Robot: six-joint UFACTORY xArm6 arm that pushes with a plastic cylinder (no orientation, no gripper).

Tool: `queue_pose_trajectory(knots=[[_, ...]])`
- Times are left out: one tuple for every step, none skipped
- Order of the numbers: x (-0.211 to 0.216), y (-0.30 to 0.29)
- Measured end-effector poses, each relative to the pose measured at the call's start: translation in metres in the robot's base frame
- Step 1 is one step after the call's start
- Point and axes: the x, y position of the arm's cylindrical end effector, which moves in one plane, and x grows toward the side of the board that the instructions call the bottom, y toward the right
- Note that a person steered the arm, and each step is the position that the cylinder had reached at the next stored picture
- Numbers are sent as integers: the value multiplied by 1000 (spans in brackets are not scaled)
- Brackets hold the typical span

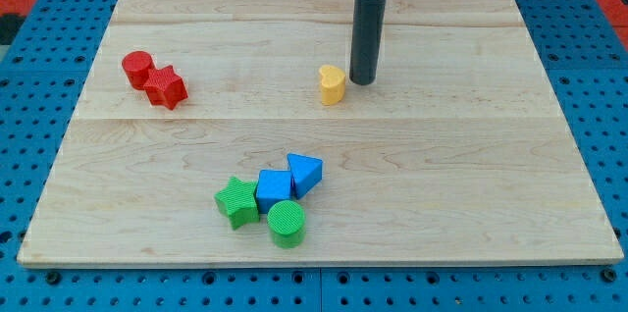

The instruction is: Push the yellow hexagon to the top of red star

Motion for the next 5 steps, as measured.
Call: queue_pose_trajectory(knots=[[7, -44], [-20, -117], [-35, -156], [-72, -170], [-82, -80]])
